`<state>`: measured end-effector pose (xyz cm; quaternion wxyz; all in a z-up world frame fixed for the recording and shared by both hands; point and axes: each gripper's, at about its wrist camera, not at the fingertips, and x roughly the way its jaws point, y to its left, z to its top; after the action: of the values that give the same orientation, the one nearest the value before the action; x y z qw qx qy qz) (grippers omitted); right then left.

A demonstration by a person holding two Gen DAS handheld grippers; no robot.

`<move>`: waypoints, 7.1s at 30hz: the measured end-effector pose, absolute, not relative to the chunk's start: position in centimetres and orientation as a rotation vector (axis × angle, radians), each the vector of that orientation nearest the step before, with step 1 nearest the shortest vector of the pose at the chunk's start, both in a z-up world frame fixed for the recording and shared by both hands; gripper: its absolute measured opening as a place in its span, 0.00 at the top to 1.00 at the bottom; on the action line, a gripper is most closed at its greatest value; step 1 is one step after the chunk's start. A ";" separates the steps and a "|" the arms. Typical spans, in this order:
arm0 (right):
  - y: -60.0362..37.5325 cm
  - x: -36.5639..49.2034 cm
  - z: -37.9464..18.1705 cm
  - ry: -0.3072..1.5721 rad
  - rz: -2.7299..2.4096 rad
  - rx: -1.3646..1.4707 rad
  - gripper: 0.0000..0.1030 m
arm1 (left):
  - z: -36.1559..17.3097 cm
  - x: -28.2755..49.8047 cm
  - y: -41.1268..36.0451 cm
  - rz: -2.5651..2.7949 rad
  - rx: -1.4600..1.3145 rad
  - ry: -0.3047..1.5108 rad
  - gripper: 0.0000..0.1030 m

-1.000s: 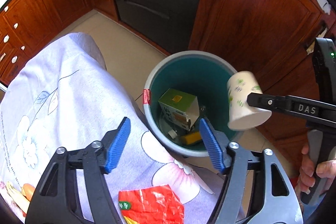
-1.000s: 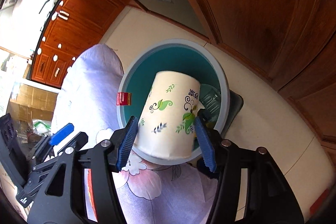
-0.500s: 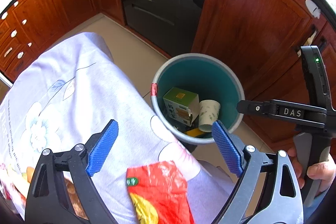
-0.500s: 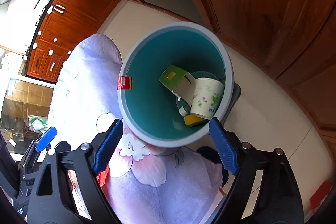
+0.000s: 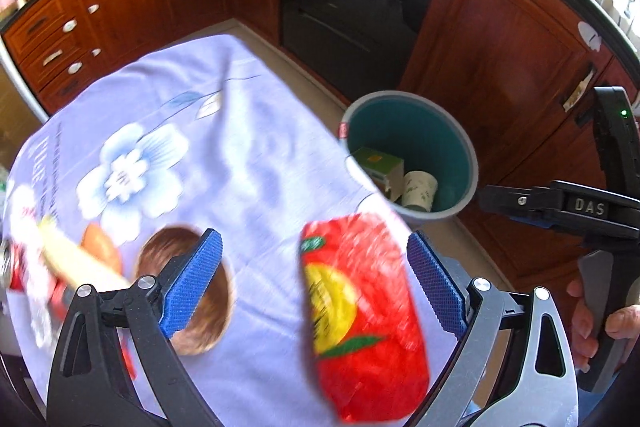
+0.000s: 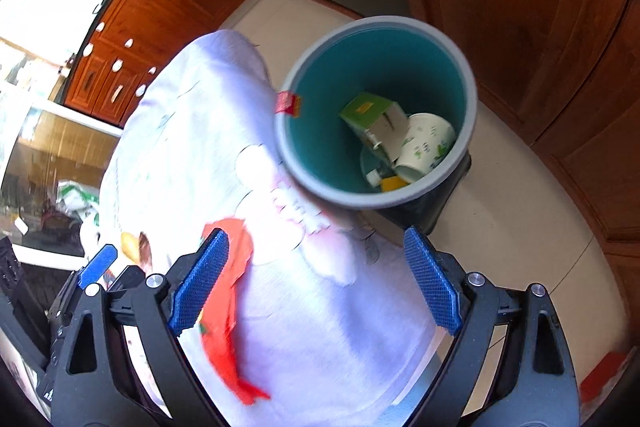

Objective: Collect trash
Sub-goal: 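Grasp the red plastic bag with the right tool while the left tool grasps the crumpled tissue, then carry the red bag and tissue toward the teal bin, then open both tools over the teal bin to drop bag and tissue, then grasp the red snack packet with the left tool while the right tool grasps the coconut shell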

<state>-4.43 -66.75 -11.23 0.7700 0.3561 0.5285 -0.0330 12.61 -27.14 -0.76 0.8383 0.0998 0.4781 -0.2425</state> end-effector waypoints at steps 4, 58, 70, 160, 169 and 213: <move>-64.1 -5.3 -10.4 1.154 -0.025 0.744 0.17 | -0.7 11.4 -23.4 -0.474 0.154 1.003 0.06; -48.6 -4.4 -12.0 1.293 0.155 0.525 0.85 | -9.0 11.7 0.0 -0.347 0.102 1.140 0.23; -48.8 -4.0 -12.2 1.283 0.152 0.543 0.85 | -7.0 9.1 -1.4 -0.331 0.116 1.075 0.89; -75.2 2.1 -18.1 1.195 -0.137 0.870 0.27 | -7.7 20.4 -37.7 -0.705 0.273 1.176 0.12; -73.6 0.2 -15.9 1.181 -0.142 0.852 0.24 | -4.9 18.1 -37.2 -0.701 0.254 1.129 0.09; -47.4 1.6 -11.3 1.346 0.163 0.535 0.21 | -6.5 13.4 -3.6 -0.256 -0.176 1.115 0.06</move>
<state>1.62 -47.45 -11.25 0.7458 0.2447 0.6151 0.0746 13.44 -3.61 -6.47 0.8371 -0.0830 0.5270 -0.1209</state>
